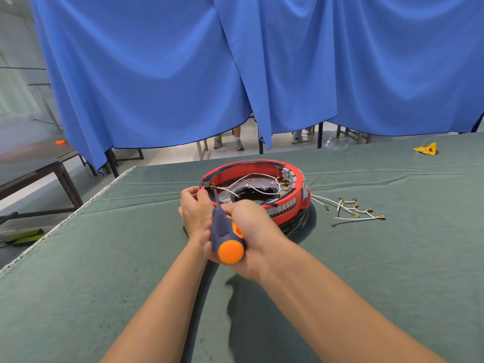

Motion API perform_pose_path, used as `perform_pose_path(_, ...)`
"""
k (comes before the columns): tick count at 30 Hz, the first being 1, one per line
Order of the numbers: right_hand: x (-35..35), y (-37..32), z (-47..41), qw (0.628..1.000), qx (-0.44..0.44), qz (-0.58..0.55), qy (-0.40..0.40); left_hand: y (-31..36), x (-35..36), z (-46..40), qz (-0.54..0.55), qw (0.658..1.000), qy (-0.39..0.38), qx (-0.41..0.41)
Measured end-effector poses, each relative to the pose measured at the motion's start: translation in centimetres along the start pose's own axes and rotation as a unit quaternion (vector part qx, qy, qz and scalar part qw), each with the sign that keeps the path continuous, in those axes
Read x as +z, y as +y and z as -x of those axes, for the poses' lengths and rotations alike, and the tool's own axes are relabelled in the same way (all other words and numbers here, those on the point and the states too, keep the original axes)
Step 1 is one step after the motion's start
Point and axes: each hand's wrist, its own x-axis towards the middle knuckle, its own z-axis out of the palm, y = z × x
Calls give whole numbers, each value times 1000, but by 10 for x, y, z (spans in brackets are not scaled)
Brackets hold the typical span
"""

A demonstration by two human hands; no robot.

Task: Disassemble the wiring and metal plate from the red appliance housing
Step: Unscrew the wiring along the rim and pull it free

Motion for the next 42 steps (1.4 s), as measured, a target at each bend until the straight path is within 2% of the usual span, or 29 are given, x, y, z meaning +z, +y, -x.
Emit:
perform_pose_path(8, -30, -17, 14, 991, 45, 122, 22, -9, 1, -8, -23, 1000, -18, 1)
perform_pose_path(15, -31, -17, 17, 990, 45, 133, 21, -12, 1, -7, -24, 1000, -19, 2)
perform_pose_path(29, -30, -21, 17, 994, 53, 96, 4, -1, -5, 3, -2, 1000, -11, 9)
perform_pose_path(34, -28, -20, 17, 995, 58, 80, -2, 4, -7, 5, 4, 999, -37, 0)
perform_pose_path(42, 2, -2, 7, 998, 21, -55, 8, 7, -5, 4, 11, 999, -28, -27)
